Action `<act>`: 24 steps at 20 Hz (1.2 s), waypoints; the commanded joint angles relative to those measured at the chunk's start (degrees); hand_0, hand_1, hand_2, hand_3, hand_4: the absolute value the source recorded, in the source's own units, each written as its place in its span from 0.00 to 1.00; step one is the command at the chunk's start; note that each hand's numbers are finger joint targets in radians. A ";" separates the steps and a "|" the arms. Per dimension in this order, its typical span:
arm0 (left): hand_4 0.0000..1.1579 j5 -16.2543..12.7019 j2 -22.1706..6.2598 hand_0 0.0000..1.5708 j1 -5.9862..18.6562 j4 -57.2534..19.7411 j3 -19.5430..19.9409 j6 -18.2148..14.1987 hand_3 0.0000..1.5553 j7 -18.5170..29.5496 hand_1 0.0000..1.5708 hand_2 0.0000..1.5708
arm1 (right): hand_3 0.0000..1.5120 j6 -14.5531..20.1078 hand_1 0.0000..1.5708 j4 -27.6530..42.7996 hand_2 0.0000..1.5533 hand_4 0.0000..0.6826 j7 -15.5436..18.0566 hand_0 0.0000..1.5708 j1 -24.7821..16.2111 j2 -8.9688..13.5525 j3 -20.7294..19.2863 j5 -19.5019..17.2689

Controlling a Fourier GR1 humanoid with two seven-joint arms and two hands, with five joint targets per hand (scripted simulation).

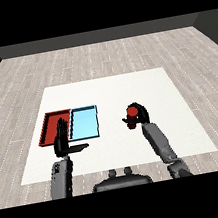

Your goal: Pick the red can and put it in the red box

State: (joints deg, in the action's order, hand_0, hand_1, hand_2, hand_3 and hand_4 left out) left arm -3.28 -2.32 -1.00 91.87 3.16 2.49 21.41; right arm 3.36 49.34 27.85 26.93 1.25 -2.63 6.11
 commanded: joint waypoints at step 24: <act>0.00 -2.30 2.32 0.00 11.10 -5.72 -26.24 -14.48 0.00 -8.33 0.00 0.00 | 0.93 13.45 0.89 19.51 0.92 0.94 -5.94 0.89 -2.48 -1.25 17.26 5.66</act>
State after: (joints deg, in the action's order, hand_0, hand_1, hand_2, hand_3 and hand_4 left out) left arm -4.20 -0.03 8.69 87.26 -19.14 -9.72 13.12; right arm 14.99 67.84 21.34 24.60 0.03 11.45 10.98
